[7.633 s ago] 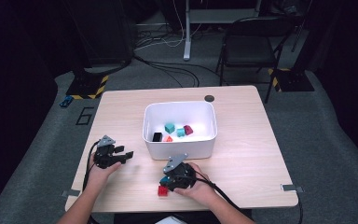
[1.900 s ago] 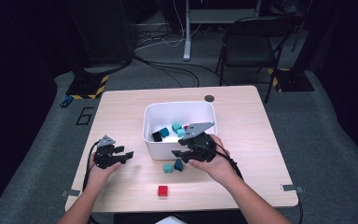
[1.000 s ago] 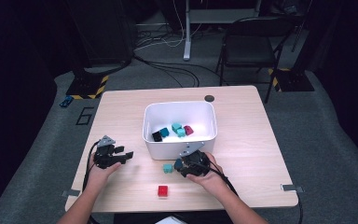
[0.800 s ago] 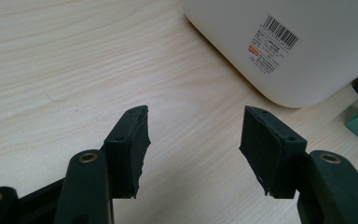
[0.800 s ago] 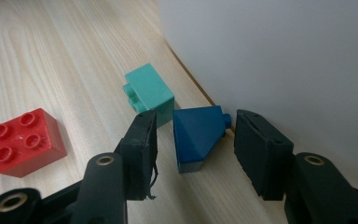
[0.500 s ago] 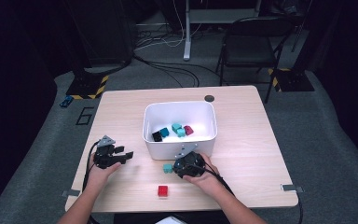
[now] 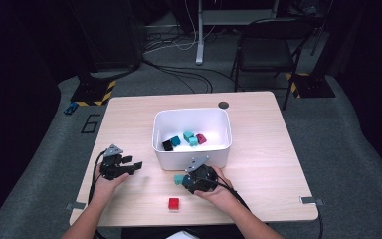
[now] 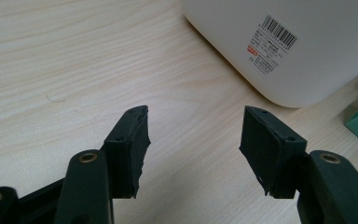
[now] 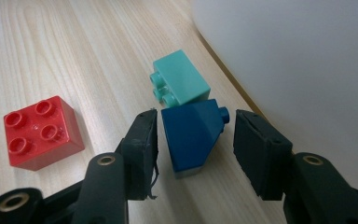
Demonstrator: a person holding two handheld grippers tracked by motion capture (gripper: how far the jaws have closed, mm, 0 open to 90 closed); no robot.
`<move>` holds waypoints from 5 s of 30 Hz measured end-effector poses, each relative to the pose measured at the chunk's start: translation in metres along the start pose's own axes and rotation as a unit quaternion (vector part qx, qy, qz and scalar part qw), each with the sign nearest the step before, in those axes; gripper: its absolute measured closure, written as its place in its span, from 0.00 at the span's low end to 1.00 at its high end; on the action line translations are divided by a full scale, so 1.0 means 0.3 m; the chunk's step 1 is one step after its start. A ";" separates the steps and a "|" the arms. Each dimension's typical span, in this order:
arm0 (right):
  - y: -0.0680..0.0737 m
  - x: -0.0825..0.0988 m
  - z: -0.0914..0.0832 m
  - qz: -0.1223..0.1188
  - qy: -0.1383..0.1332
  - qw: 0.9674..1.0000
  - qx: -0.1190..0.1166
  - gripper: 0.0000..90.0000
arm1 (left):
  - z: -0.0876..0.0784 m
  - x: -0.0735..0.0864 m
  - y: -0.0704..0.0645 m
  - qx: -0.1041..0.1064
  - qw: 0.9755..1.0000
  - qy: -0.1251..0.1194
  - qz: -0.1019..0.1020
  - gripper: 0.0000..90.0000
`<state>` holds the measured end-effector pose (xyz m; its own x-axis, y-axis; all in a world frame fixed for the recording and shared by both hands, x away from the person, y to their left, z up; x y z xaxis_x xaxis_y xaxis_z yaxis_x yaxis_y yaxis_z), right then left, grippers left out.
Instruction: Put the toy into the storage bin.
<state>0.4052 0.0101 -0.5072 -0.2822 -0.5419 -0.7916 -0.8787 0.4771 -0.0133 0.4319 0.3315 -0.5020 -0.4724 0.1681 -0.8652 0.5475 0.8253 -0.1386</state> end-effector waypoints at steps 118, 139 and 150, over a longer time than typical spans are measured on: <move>-0.284 -0.540 -0.072 0.042 -0.041 0.998 0.023 0.55 | 0.004 -0.002 0.010 0.003 1.000 -0.009 -0.006 0.46; -0.046 -0.480 -0.256 -0.029 -0.081 0.996 -0.034 0.55 | 0.003 -0.001 0.006 0.002 1.000 -0.003 -0.004 0.46; 0.000 -0.398 -0.231 -0.028 -0.081 0.995 -0.044 0.55 | 0.003 -0.001 0.008 0.001 1.000 -0.003 -0.004 0.46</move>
<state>0.4123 0.0268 -0.3704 -0.1720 -0.4438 -0.8795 -0.9236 0.3832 -0.0128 0.4340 0.3329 -0.5024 -0.4726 0.1585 -0.8669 0.5456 0.8251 -0.1466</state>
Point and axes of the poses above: each handheld gripper's, and its own axes: z roughly forward along the jaws, x roughly out of its underside, y roughly to its left, the point moved 1 cm from there along z, roughly forward along the jaws, and after that the axes turned 10 degrees about -y, right-handed, at the moved point
